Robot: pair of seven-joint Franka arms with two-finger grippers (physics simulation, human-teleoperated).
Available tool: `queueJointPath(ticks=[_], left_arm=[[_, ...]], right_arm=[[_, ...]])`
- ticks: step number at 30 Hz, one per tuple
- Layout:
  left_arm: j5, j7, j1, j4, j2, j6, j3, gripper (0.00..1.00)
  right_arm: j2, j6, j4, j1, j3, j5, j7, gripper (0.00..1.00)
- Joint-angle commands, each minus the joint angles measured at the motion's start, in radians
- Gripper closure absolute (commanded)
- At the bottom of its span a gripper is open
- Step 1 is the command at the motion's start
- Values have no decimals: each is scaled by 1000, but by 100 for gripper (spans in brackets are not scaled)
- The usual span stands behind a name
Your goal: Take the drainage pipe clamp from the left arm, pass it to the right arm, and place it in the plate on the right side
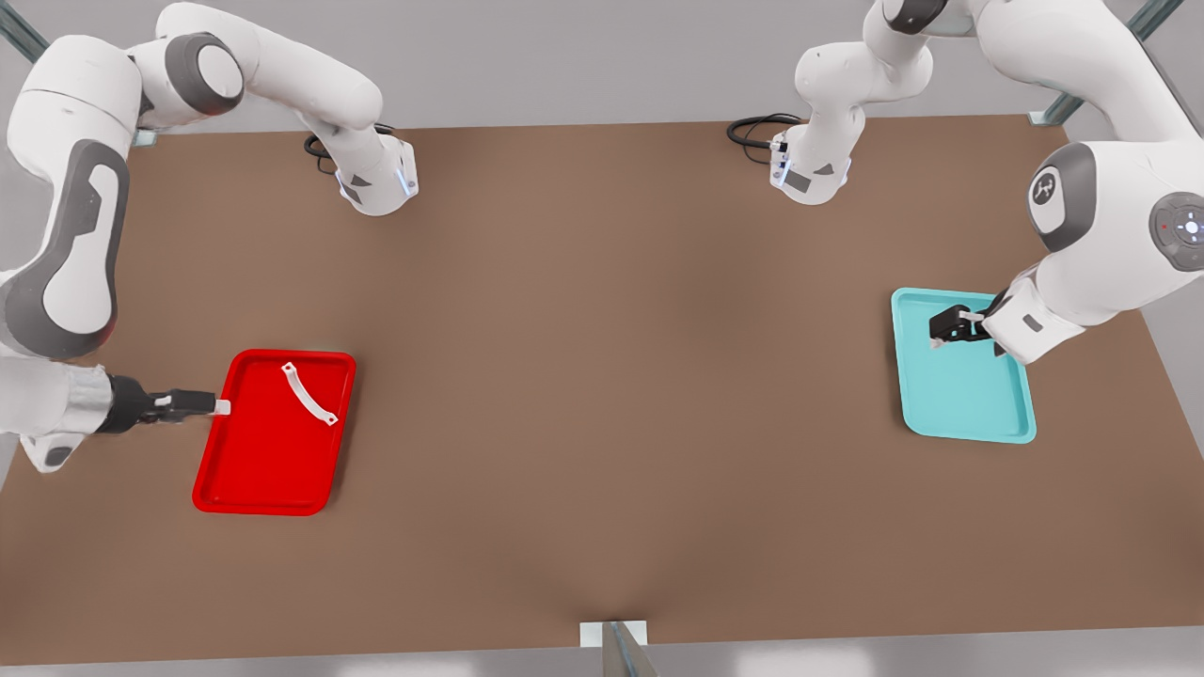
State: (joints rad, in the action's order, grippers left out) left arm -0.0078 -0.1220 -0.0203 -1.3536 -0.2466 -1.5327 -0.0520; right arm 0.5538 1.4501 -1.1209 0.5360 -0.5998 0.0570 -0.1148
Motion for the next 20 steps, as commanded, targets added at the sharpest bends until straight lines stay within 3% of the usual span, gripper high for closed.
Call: queueJointPath(ticks=[1,2,3,4,5,7,8,9,20], left_arm=[[3,1,0,-1,1,0,0,0],[3,1,0,-1,1,0,0,0],[3,1,-3,-1,1,0,0,0],[6,1,0,1,1,0,0,0],[3,2,-1,1,1,0,0,0],[5,2,-3,-1,3,0,0,0],[6,1,-1,1,3,0,0,0],[2,1,0,-1,4,2,0,0],[9,-8,11,8,10,9,-6,0]], right_arm=[[-77,3,-3,-31,-119,265,30,0],[-103,10,-36,-22,-178,296,72,0],[-285,108,-222,-19,-140,256,75,0],[-339,96,-232,-242,192,108,58,0],[-382,84,-255,-398,385,46,55,0],[-405,87,-301,-406,407,40,61,0],[-419,85,-301,-488,503,20,66,0],[-431,84,-301,-708,758,-31,63,0],[-382,84,-273,-735,756,-31,83,0]])
